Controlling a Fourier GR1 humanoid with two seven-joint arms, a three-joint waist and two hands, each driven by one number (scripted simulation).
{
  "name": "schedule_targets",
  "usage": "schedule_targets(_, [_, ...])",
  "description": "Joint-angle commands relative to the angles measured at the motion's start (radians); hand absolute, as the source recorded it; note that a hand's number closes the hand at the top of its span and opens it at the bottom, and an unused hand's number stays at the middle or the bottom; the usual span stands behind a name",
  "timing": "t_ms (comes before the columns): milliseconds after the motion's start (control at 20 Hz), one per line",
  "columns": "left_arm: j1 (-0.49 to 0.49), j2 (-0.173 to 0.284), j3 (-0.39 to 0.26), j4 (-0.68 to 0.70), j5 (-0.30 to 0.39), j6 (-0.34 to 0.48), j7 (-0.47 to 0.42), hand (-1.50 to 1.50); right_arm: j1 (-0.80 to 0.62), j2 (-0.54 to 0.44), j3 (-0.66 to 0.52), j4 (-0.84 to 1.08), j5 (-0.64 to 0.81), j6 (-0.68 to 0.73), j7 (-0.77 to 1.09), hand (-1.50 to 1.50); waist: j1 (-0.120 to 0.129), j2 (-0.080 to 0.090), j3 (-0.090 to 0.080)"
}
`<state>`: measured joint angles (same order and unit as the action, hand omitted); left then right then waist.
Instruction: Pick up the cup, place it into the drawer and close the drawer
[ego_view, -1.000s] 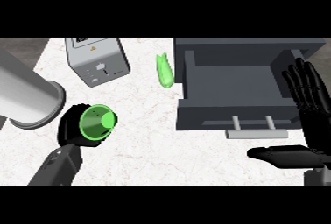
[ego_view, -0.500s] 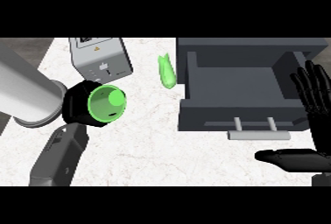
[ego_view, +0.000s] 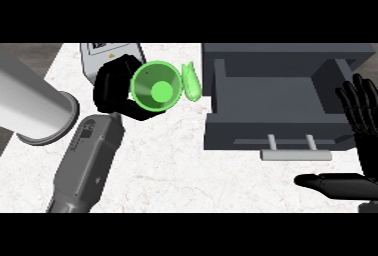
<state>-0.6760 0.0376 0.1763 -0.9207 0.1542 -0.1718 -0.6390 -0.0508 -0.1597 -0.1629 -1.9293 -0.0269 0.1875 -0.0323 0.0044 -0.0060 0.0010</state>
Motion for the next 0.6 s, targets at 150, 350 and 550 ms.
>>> schedule_targets(150, [-0.123, -0.037, -0.086, -0.159, -0.020, 0.134, 0.250, 1.50, 0.009, -0.025, -0.042, 0.016, -0.051, 0.036, -0.001, -1.50, -0.008, 0.004, -0.001])
schedule_targets(350, [-0.274, -0.037, -0.129, -0.106, -0.037, 0.221, 0.339, 1.50, -0.033, -0.065, -0.076, 0.006, -0.078, 0.050, 0.040, -1.50, -0.017, 0.005, -0.001])
schedule_targets(550, [-0.337, -0.037, -0.286, -0.007, 0.058, 0.407, 0.324, 1.50, -0.008, -0.007, -0.001, -0.016, -0.022, 0.022, 0.027, -1.50, -0.032, 0.007, -0.001])
